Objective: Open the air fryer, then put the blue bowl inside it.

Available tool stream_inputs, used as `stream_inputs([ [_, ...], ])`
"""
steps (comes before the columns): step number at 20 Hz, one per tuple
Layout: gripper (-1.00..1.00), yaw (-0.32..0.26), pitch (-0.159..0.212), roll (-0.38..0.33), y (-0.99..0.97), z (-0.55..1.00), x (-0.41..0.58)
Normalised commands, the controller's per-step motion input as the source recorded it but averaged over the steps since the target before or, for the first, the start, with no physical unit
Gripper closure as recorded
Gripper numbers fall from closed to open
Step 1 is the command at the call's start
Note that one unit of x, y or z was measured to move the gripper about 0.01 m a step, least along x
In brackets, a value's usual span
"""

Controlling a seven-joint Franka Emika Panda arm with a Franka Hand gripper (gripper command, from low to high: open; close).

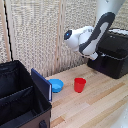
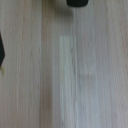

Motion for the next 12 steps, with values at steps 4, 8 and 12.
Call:
stream_inputs([
  [4,-1.0,0.065,-0.077,-0.08,-0.76,-0.23,-0.339],
  [8,-1.0,0.091,-0.035,-0.083,-0.71,-0.2,-0.464],
  [12,-1.0,0.088,-0.014,-0.081,-0.64,-0.15,-0.469],
])
